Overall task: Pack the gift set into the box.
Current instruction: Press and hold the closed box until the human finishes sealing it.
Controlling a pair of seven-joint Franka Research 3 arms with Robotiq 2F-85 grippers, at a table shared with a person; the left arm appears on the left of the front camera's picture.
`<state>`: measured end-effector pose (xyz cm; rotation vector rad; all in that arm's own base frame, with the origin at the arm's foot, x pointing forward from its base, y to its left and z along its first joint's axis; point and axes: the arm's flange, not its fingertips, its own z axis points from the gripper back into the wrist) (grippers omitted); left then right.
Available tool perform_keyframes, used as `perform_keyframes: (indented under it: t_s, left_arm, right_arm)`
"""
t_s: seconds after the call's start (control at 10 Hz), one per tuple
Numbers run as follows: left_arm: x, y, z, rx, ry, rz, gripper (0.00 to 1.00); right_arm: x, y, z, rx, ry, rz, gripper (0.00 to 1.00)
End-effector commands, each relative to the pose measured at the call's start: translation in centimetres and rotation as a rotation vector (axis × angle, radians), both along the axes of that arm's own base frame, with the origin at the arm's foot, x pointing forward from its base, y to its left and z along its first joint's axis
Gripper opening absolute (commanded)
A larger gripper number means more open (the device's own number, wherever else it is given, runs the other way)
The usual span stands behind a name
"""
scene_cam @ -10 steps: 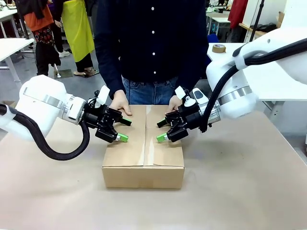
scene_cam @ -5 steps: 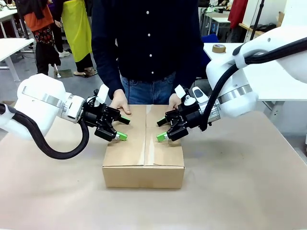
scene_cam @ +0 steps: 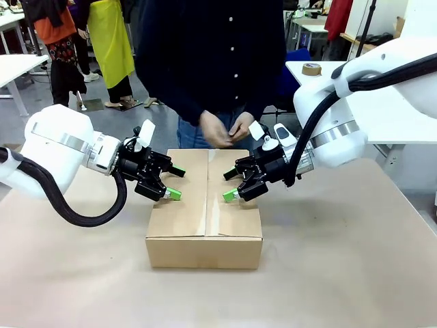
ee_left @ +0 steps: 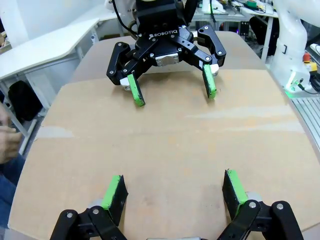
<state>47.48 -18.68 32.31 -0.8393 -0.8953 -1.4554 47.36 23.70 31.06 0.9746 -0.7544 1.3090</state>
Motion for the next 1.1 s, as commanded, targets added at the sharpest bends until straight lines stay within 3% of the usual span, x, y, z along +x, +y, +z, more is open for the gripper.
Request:
perform_keyframes:
  t_s: [0.0, 1.0]
  left_arm:
    - [-0.10, 0.04, -0.21, 0.000, 0.005, 0.000, 1.00]
    - [-0.10, 0.04, -0.21, 0.000, 0.005, 0.000, 1.00]
  right_arm:
    - [-0.08, -0.09, -0.47, -0.011, 0.007, -0.003, 1.00]
    - [-0.08, -0.09, -0.47, -0.011, 0.007, -0.003, 1.00]
